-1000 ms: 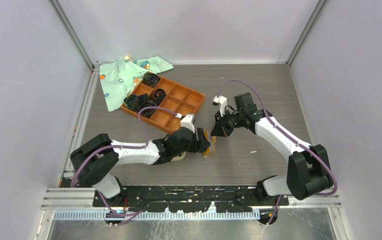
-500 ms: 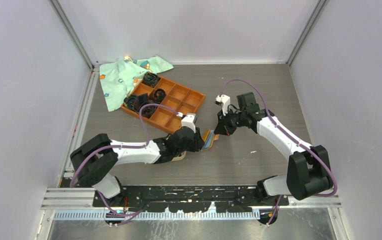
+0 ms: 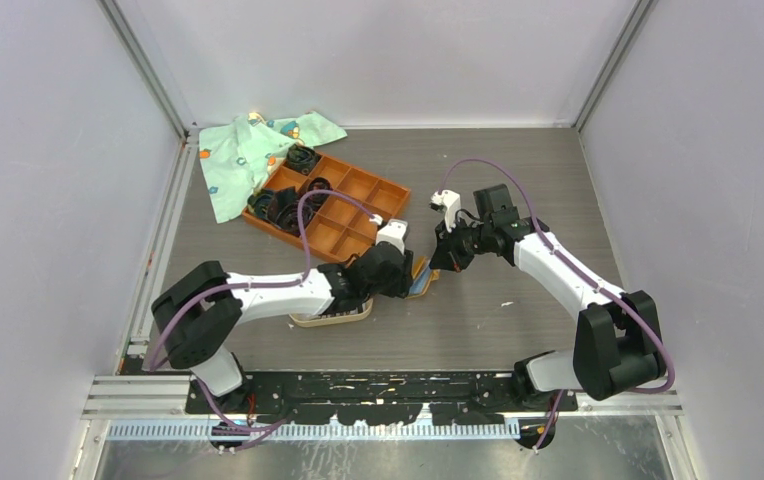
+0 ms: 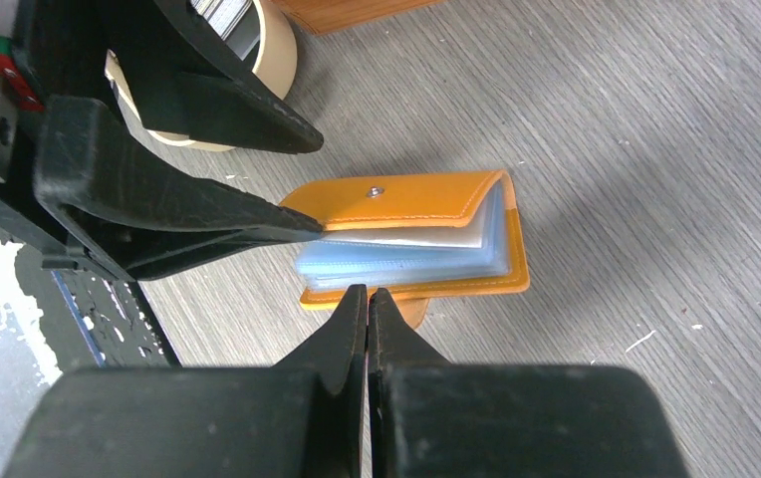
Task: Put the credit cards into the card holder
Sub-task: Open the card holder at the center of the board.
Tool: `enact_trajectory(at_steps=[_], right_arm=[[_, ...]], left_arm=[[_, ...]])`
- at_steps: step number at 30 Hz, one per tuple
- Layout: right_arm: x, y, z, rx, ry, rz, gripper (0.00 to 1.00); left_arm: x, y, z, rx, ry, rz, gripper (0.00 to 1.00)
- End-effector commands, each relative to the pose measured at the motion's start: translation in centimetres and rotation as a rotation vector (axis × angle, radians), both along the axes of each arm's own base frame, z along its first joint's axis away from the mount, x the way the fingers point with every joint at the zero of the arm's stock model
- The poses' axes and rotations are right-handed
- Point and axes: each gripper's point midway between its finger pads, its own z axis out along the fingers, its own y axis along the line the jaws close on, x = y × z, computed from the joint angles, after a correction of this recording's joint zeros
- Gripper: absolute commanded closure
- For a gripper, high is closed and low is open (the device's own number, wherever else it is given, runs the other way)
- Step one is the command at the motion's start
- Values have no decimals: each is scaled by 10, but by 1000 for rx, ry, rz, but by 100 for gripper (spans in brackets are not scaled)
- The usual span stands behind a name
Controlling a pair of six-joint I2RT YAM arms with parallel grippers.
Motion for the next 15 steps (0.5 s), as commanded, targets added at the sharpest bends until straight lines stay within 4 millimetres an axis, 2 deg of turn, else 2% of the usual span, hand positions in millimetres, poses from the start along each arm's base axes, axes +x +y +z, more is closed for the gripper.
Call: enact_trajectory(at_steps=[1,10,15], right_arm=[[12,3,27,29,-91,11,99],[11,3,30,36,-92,14,99],[10,3,31,45,-89,18,99]], left_arm=[[1,5,-7,88,15,-5,56],[2,4,-3,127,29,-12,56],[2,3,5,137,9,-47,51]])
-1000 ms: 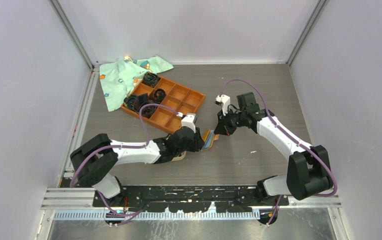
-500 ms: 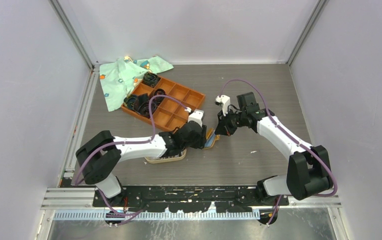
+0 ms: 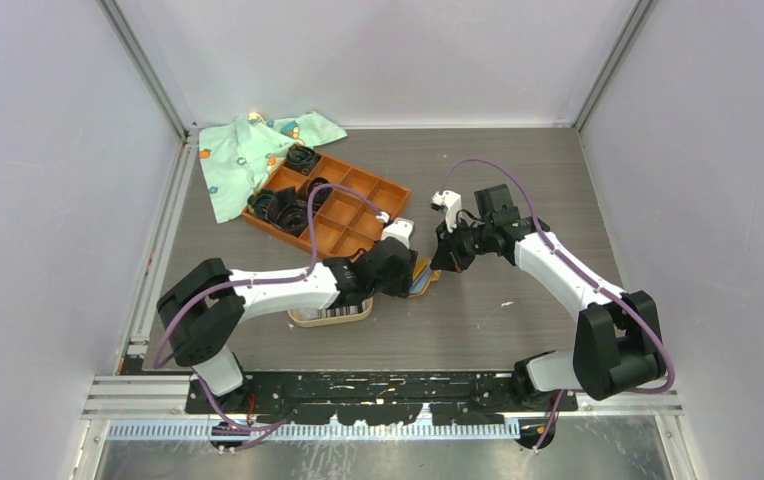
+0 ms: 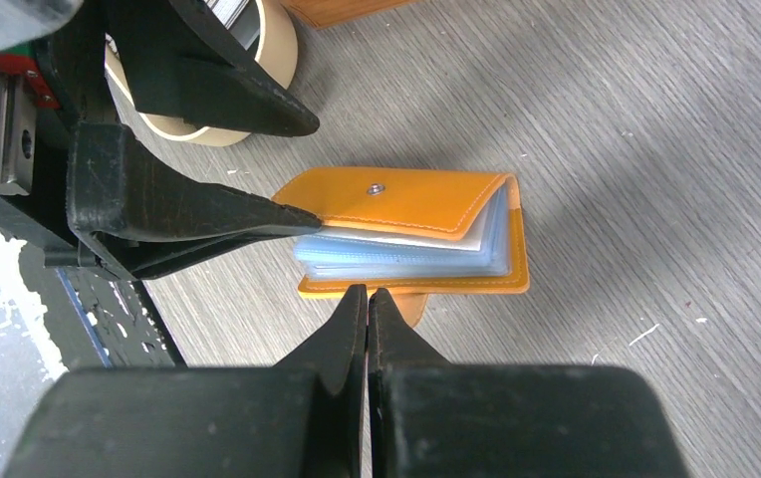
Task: Put the credit cards into the card holder
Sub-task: Open the card holder at the center of the board.
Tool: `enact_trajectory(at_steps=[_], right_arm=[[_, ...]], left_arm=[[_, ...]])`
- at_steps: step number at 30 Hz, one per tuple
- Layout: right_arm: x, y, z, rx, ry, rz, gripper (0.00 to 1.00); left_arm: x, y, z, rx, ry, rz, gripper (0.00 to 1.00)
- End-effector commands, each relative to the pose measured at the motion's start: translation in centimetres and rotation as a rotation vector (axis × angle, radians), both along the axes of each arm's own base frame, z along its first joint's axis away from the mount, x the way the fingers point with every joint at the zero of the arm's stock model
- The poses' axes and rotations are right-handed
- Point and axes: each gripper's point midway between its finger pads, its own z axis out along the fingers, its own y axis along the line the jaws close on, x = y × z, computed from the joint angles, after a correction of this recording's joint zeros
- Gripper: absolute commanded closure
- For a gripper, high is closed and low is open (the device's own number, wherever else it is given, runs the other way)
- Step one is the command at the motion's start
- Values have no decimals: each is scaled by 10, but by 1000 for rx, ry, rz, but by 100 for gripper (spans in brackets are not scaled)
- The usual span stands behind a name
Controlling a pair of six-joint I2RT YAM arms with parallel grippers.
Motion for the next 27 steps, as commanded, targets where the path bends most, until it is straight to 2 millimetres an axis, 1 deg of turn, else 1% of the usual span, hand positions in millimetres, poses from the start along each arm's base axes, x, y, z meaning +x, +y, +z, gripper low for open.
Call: enact_trajectory(at_steps=[1,5,8,14,23,27], right_arm=[[11,6,33,50,-100,21,99],[10,6,35,57,-101,25,99],[10,6,35,60,-103,26,99],[9,7,36,63,-100,31,99],[8,7,38,72,-104,35,99],[8,8,38,74,-102,36,99]], left_arm=[[3,2,9,35,-27,-33,50],[6,0,7,39,-11,-50,46],[8,-1,9,40,-13,-52,46],[10,0,23,21,-51,-61,46],[20,7,31,2,-78,-39,45],[22,9,42,-28,-102,-35,44]])
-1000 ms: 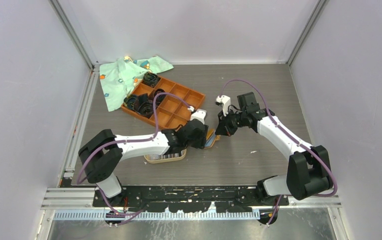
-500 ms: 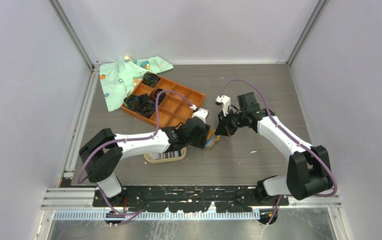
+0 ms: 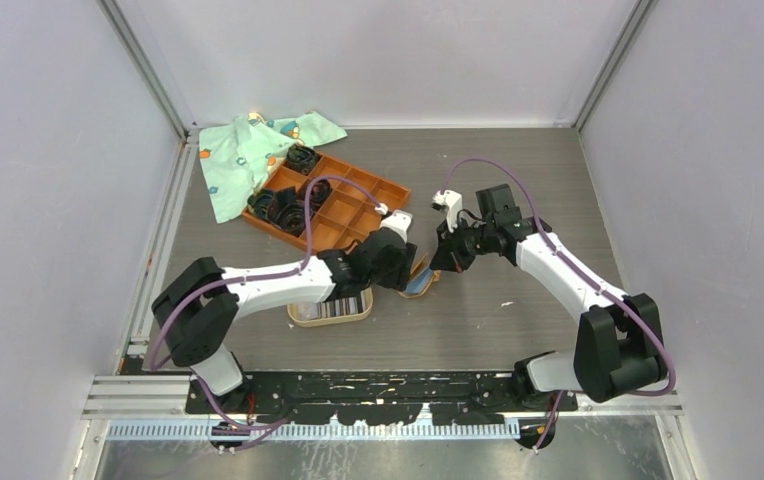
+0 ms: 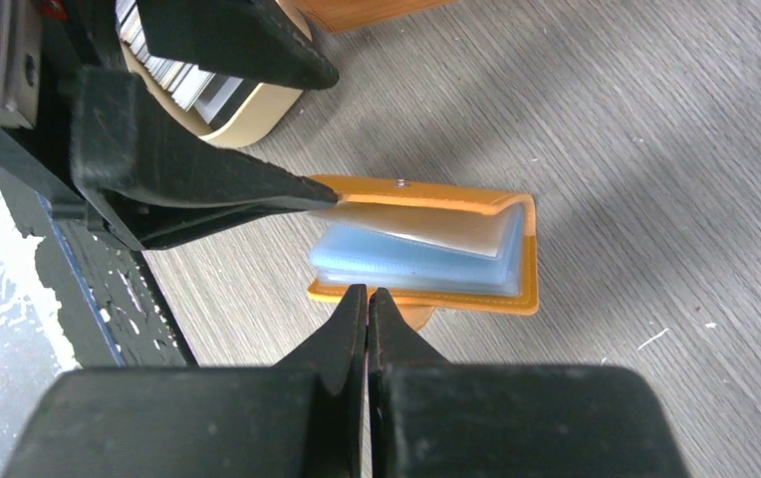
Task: Put the credit cards into the card holder
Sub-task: Open the card holder at the center of the board.
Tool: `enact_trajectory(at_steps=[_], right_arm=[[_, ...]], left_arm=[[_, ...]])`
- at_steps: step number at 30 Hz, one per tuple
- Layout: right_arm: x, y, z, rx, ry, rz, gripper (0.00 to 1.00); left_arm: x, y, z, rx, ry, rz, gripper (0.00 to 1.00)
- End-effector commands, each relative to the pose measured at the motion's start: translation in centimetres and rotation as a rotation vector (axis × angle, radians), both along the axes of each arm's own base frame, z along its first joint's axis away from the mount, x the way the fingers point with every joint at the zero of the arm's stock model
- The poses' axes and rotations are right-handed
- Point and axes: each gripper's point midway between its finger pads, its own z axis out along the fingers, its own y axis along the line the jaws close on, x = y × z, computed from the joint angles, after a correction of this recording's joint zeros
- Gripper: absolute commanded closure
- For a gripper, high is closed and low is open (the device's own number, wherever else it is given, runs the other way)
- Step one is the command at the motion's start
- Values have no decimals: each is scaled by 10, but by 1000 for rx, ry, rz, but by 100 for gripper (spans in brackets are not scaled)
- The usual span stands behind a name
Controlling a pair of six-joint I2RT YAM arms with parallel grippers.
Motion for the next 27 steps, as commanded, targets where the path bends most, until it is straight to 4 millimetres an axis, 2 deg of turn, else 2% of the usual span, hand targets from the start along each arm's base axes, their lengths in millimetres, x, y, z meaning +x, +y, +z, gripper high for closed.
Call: enact_trajectory(at_steps=[1,6,10,13,21,27], right_arm=[[11,6,34,53,-105,24,99],[10,7,34,54,-105,27,99],[10,7,34,55,-102,28,99],[9,7,34,57,-102,32,99],[9,7,34,57,-101,34,99],[9,7,33,55,-99,35,99]], left_arm=[[9,1,37,-78,-81,-1,44],[3,-2,50,-148,-113,-44,43],[-7,-10,69,-261,-152,-123,35],[-16,-14,75,-329,-140,-174,31],[1,-20,51,-301,-61,-149,32],[15,-27,28,-286,36,-141,44]])
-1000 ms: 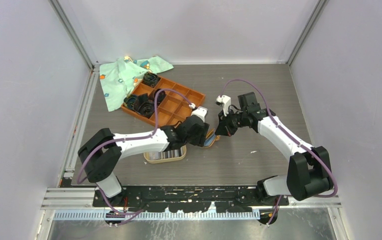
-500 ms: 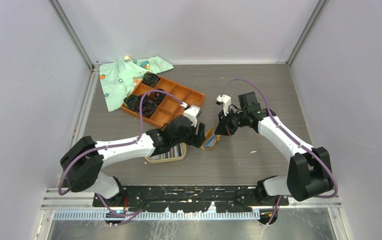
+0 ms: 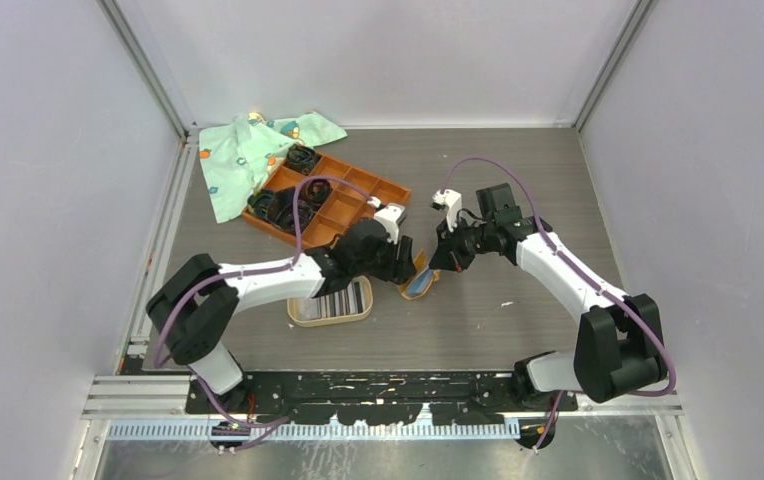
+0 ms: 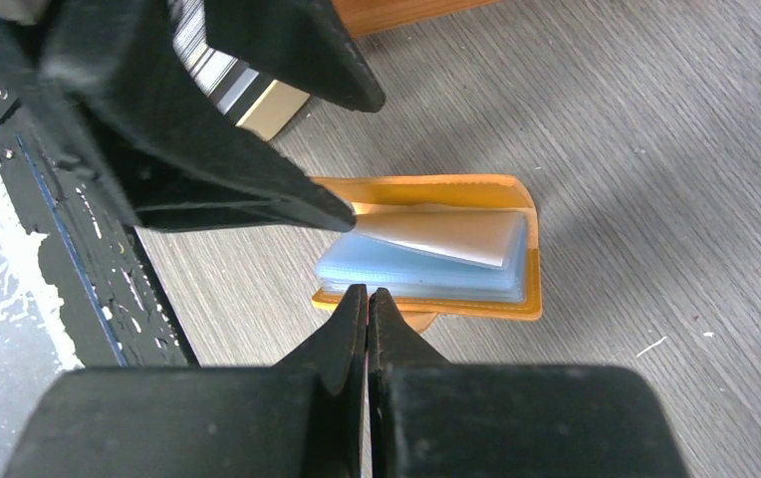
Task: Put the credit cards into the card holder
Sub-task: Open the card holder at the center of the board.
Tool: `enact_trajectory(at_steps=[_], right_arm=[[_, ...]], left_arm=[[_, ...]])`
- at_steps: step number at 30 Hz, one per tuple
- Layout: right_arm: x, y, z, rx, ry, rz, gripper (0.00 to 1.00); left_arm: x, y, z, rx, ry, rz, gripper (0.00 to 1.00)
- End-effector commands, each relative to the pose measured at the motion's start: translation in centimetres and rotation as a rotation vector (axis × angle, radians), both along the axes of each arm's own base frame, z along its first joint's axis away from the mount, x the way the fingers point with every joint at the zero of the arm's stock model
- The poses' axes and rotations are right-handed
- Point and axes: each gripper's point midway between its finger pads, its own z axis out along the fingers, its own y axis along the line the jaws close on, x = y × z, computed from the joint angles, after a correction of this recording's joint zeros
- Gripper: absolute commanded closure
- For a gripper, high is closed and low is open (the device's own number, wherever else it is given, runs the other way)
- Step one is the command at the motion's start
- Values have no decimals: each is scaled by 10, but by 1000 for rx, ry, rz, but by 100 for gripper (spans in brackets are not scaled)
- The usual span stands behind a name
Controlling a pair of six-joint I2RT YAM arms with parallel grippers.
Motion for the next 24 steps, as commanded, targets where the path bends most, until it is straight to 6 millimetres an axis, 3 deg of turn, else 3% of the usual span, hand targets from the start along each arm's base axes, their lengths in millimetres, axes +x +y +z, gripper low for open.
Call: enact_trajectory(at_steps=[1,7,10,11,14,18,21,24], right_arm=[[9,5,28,43,-87,20,99],[9,4,27,38,-84,24,99],[10,3,27,32,-88,21,99],[11,1,26,24,-91,15,99],[25,-15,20,-43,-112,-54,99],[46,-57,3,-221,-122,-173,97],[55,-81,-8,-320,-98,-244,85],[56,-87,-5,-321,-106,-264,71]], left_arm=[[11,-16,9,-65,30,-22,45],[12,-26,-5,-80,98,-50,59],[13,-27,-10,-81,117,-45,96],[14,-27,-9,-83,121,-38,100],[7,-23,-7,-123,156,-3,100],[-12,-21,-4,-238,207,102,100],[-18,-21,-8,-300,222,234,100],[-25,-24,-15,-296,207,310,100]])
